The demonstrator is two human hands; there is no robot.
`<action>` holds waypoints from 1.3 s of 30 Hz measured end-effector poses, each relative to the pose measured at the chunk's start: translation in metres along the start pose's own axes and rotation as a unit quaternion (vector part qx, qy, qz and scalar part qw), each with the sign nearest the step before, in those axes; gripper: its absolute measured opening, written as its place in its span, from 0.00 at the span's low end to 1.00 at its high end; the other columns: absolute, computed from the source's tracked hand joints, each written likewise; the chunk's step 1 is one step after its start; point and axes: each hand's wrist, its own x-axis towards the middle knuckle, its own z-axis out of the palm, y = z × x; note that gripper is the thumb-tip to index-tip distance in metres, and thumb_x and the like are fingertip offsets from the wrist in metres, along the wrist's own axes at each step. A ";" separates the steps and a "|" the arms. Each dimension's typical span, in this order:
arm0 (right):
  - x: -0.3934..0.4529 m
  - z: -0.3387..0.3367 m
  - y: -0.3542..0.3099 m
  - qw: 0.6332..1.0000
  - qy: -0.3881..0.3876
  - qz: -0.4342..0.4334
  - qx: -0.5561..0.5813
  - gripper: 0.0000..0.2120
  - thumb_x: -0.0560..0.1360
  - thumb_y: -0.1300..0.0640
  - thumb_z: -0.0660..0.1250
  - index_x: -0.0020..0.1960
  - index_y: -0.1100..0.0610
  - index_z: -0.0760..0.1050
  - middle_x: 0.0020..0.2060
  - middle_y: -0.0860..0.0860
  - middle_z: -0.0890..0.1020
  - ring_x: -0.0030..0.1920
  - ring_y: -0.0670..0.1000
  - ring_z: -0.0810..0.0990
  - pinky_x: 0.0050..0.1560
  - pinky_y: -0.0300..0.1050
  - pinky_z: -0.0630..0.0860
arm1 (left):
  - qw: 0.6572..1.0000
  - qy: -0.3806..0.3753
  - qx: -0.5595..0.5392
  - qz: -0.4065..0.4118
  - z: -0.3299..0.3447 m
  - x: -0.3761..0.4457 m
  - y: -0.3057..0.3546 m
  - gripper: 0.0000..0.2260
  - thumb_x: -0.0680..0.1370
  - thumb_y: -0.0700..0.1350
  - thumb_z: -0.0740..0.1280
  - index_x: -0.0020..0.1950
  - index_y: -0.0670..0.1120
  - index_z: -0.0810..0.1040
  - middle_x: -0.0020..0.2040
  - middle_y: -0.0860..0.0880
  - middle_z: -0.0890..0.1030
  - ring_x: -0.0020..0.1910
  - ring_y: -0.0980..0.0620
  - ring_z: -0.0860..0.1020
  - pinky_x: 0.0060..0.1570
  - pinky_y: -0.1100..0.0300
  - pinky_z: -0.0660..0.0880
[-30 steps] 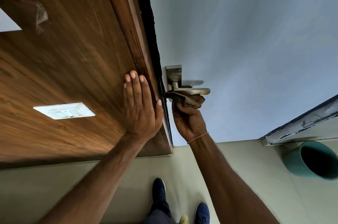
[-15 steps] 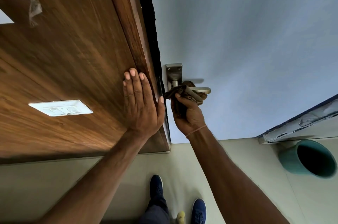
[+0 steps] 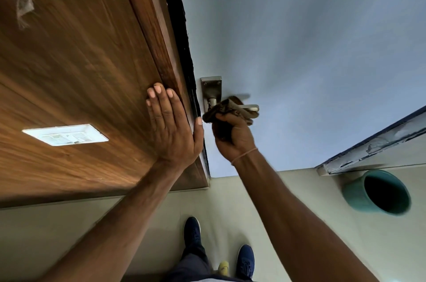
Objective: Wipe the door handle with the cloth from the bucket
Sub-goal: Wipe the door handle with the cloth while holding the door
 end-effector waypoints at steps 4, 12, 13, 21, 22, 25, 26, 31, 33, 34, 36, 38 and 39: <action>-0.004 0.003 -0.009 1.000 0.007 0.002 -0.027 0.14 0.77 0.75 0.63 0.47 0.59 0.83 0.44 0.56 0.87 0.46 0.53 0.87 0.46 0.43 0.84 | 1.000 -0.002 -0.002 0.010 0.000 0.000 -0.003 0.40 0.84 0.54 0.62 0.85 0.35 0.44 0.82 0.29 0.58 0.83 0.30 0.55 0.85 0.39 0.53; -0.001 -0.006 -0.024 0.999 0.024 -0.031 0.000 0.15 0.78 0.74 0.61 0.44 0.57 0.79 0.38 0.52 0.85 0.42 0.50 0.84 0.45 0.40 0.83 | 1.000 0.006 0.008 0.005 0.003 0.000 -0.002 0.41 0.83 0.54 0.63 0.85 0.35 0.45 0.81 0.27 0.62 0.83 0.30 0.56 0.85 0.40 0.53; -0.001 0.000 -0.014 1.000 0.014 -0.020 -0.012 0.15 0.77 0.74 0.61 0.45 0.58 0.80 0.39 0.53 0.86 0.43 0.51 0.85 0.45 0.40 0.83 | 1.000 0.007 0.007 0.008 0.002 0.000 -0.002 0.41 0.83 0.54 0.63 0.85 0.35 0.45 0.80 0.27 0.62 0.82 0.29 0.56 0.85 0.40 0.52; -0.004 -0.013 -0.045 0.999 0.041 -0.022 0.016 0.16 0.78 0.74 0.61 0.43 0.56 0.80 0.37 0.51 0.86 0.41 0.50 0.85 0.46 0.41 0.82 | 1.000 0.006 0.011 0.008 0.002 0.001 -0.003 0.41 0.83 0.54 0.63 0.85 0.35 0.45 0.81 0.27 0.61 0.83 0.30 0.56 0.85 0.40 0.53; -0.004 -0.015 -0.048 0.998 0.044 -0.028 0.018 0.15 0.78 0.73 0.61 0.43 0.56 0.79 0.38 0.51 0.85 0.41 0.50 0.84 0.46 0.40 0.81 | 1.000 0.004 0.011 0.007 0.002 0.000 -0.003 0.41 0.83 0.54 0.63 0.85 0.35 0.45 0.81 0.27 0.61 0.83 0.30 0.56 0.85 0.40 0.53; -0.005 -0.007 -0.031 0.999 0.041 -0.026 0.015 0.15 0.77 0.74 0.62 0.44 0.56 0.79 0.38 0.51 0.85 0.41 0.49 0.84 0.44 0.39 0.82 | 1.000 0.000 0.007 0.008 0.000 0.001 -0.003 0.40 0.83 0.54 0.62 0.85 0.35 0.45 0.81 0.27 0.61 0.83 0.30 0.56 0.85 0.40 0.53; -0.006 -0.002 -0.022 0.999 0.037 -0.017 0.006 0.15 0.77 0.74 0.62 0.44 0.57 0.80 0.39 0.52 0.86 0.42 0.50 0.85 0.45 0.40 0.82 | 1.000 0.000 0.003 0.009 0.000 0.001 -0.003 0.40 0.83 0.53 0.62 0.85 0.35 0.45 0.81 0.27 0.60 0.83 0.30 0.56 0.85 0.39 0.53; -0.010 0.009 -0.010 0.999 0.024 0.007 -0.021 0.13 0.77 0.73 0.64 0.48 0.59 0.82 0.44 0.55 0.87 0.47 0.53 0.86 0.45 0.42 0.84 | 1.000 0.000 -0.003 0.018 -0.002 0.000 -0.005 0.39 0.83 0.53 0.61 0.85 0.34 0.47 0.83 0.30 0.57 0.83 0.30 0.56 0.85 0.38 0.54; -0.009 0.003 -0.022 0.999 0.038 0.002 -0.009 0.13 0.78 0.73 0.64 0.48 0.58 0.82 0.43 0.54 0.87 0.46 0.53 0.86 0.46 0.43 0.84 | 1.000 -0.001 -0.002 0.014 -0.001 0.000 -0.005 0.39 0.84 0.54 0.61 0.85 0.35 0.46 0.82 0.29 0.59 0.83 0.30 0.56 0.85 0.39 0.54; -0.009 -0.001 -0.029 0.999 0.045 -0.004 -0.002 0.13 0.78 0.73 0.64 0.48 0.58 0.81 0.43 0.54 0.87 0.46 0.53 0.86 0.48 0.42 0.83 | 1.000 0.000 -0.001 0.012 0.000 0.001 -0.004 0.39 0.84 0.54 0.60 0.85 0.35 0.45 0.82 0.28 0.60 0.83 0.30 0.56 0.85 0.39 0.53; -0.009 -0.006 -0.041 0.998 0.055 -0.018 0.001 0.13 0.79 0.72 0.64 0.47 0.56 0.81 0.41 0.52 0.86 0.47 0.52 0.85 0.50 0.42 0.82 | 1.000 0.000 0.003 0.006 0.001 0.001 -0.003 0.40 0.84 0.55 0.60 0.85 0.35 0.44 0.81 0.27 0.61 0.83 0.30 0.56 0.84 0.39 0.53; -0.009 -0.012 -0.050 0.998 0.057 -0.027 -0.006 0.11 0.79 0.70 0.66 0.49 0.56 0.81 0.43 0.52 0.87 0.48 0.52 0.85 0.52 0.43 0.81 | 1.000 0.000 0.002 0.001 0.001 0.001 -0.001 0.40 0.84 0.55 0.61 0.85 0.35 0.44 0.81 0.27 0.61 0.82 0.29 0.56 0.84 0.38 0.54; -0.010 -0.014 -0.053 0.998 0.059 -0.028 -0.018 0.09 0.79 0.68 0.68 0.51 0.56 0.81 0.47 0.53 0.87 0.50 0.53 0.85 0.55 0.46 0.80 | 1.000 0.000 0.001 0.002 0.001 0.001 -0.001 0.40 0.84 0.54 0.61 0.85 0.35 0.44 0.81 0.26 0.61 0.82 0.29 0.56 0.84 0.38 0.54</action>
